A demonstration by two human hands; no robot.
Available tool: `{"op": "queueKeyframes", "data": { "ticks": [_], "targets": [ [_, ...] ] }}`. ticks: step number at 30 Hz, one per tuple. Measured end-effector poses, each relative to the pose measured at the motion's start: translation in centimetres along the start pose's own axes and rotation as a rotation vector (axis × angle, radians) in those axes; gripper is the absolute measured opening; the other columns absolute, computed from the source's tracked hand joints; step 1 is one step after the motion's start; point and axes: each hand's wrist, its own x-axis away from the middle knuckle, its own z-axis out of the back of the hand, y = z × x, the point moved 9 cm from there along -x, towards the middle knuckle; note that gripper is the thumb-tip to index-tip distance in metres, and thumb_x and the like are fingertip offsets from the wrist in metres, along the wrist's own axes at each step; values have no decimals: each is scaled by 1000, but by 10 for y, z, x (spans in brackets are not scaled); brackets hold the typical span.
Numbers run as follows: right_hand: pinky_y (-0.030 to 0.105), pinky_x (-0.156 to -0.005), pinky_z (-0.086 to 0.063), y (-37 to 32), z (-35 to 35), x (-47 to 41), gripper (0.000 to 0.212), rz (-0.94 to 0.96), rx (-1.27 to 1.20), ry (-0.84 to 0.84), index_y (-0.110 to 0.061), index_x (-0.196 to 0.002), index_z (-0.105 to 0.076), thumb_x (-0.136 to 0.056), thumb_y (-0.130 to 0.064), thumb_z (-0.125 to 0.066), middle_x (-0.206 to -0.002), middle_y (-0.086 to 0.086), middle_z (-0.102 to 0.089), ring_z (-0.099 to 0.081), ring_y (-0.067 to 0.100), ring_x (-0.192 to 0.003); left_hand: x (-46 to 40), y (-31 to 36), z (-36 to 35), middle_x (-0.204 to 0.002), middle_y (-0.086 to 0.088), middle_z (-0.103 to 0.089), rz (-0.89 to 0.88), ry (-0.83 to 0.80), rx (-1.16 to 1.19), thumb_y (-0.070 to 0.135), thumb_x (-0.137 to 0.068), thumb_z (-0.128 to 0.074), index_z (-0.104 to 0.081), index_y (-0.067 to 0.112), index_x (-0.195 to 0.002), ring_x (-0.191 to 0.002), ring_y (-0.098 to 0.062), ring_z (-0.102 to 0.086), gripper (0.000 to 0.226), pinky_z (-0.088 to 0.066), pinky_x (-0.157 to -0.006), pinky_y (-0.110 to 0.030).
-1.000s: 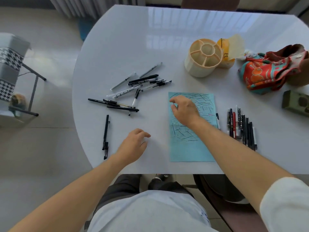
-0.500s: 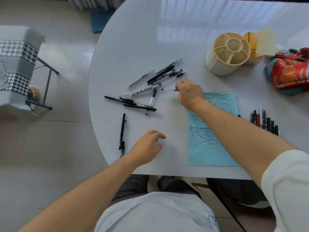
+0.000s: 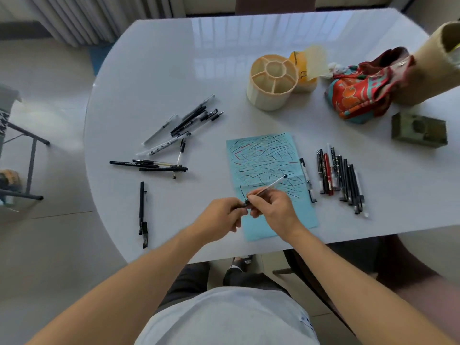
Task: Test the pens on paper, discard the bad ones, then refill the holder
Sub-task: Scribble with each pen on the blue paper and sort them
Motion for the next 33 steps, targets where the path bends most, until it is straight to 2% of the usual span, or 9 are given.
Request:
{"op": "queueKeyframes", "data": {
  "ticks": [2,7,9,13,16,21,26,29,33],
  "targets": [
    [30,-56,-54,14,12,10,14,-14,26,22,-19,-82,-76,-87,-31,-71,-70,11,-72,-64,20,-56,2,7,-13,-63,5,-67,-41,-34,-129,27,-95,-52,-63,26,-80,-55,-11,-64,19,-57,-64,-37],
    [29,-51,-50,33,113,16,18,-78,-107,439,-6,-86,-72,-96,-20,-69,-67,8,-70,-59,17,-55,9,-11,-5,-69,6,-67,-8,57,-455,29,-97,-53,-64,22,-87,-68,-16,-63,17,-54,-70,-40],
    [28,-55,-54,32,127,15,14,-58,1,397,-7,-91,-74,-97,-18,-68,-71,7,-73,-64,16,-60,12,-15,-2,-82,4,-69,-30,99,-572,34,-98,-53,-66,20,-92,-80,-21,-63,21,-52,-74,-40],
    [33,-68,-63,38,108,16,12,-1,164,286,-13,-91,-78,-95,-10,-66,-81,6,-77,-74,25,-73,13,8,-24,-114,7,-69,-298,153,-610,34,-97,-58,-71,21,-98,-112,-16,-60,19,-51,-91,-34],
    [36,-67,-62,40,99,17,8,58,341,283,-21,-90,-73,-93,-19,-66,-78,0,-75,-72,18,-68,8,9,-45,-131,4,-65,-370,104,-656,32,-97,-59,-73,19,-107,-130,-15,-51,22,-40,-103,-27],
    [27,-66,-56,40,92,19,5,168,573,246,-25,-96,-70,-94,-28,-66,-77,-11,-71,-67,3,-71,7,1,-48,-134,5,-61,-358,111,-656,31,-97,-58,-74,19,-108,-131,-15,-49,23,-39,-105,-28],
    [24,-62,-56,32,96,16,4,208,665,257,-26,-92,-68,-95,-26,-65,-76,-10,-70,-66,6,-69,8,0,-45,-135,8,-60,-341,128,-649,33,-99,-54,-72,19,-107,-130,-11,-50,24,-40,-104,-26],
    [20,-54,-52,28,113,18,18,182,612,334,-36,-81,-61,-93,-24,-65,-66,-11,-67,-66,5,-64,7,-1,-45,-136,9,-59,-322,108,-647,33,-100,-52,-71,18,-109,-131,-10,-49,26,-40,-105,-27],
    [35,-60,-62,33,116,24,7,104,314,329,-24,-87,-67,-92,-20,-64,-74,2,-73,-71,22,-66,6,2,-42,-133,8,-62,-302,118,-616,34,-100,-52,-70,18,-109,-126,-10,-53,26,-44,-99,-27]
  ]
}}
